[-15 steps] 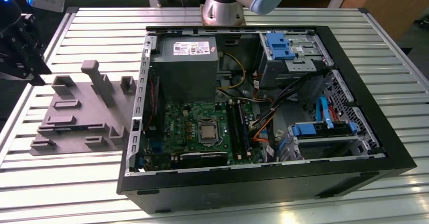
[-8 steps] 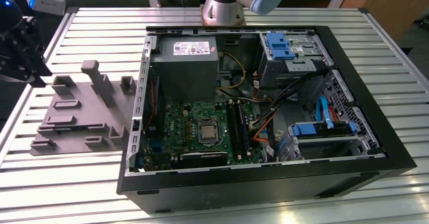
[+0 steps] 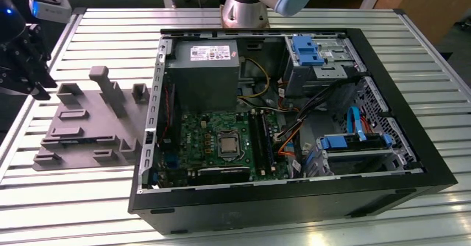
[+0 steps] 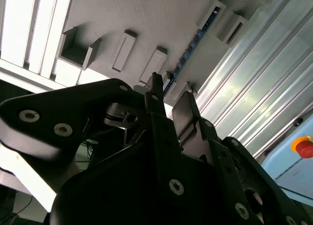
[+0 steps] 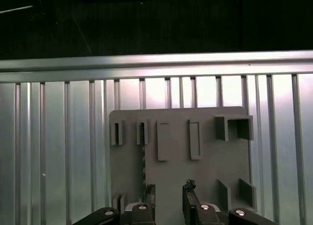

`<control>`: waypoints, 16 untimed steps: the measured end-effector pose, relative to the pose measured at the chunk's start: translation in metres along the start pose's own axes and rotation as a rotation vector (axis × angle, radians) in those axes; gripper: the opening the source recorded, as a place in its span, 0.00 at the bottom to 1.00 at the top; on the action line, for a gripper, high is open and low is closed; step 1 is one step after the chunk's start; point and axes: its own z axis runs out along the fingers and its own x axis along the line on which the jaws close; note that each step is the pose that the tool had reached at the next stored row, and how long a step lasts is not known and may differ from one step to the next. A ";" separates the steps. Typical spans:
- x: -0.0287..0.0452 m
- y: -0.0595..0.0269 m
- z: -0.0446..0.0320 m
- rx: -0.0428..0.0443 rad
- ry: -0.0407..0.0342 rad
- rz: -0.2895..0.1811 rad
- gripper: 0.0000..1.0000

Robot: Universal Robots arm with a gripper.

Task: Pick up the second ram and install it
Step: 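Pick up the second ram and move it above second insertion slot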

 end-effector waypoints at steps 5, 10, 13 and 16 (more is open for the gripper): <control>0.0026 0.0000 0.0076 -0.0001 0.0000 0.000 0.36; 0.0063 0.0000 0.0136 -0.0001 0.0001 0.000 0.36; 0.0097 0.0002 0.0174 0.0001 -0.0001 0.000 0.36; 0.0127 0.0004 0.0221 0.0000 -0.0002 0.000 0.36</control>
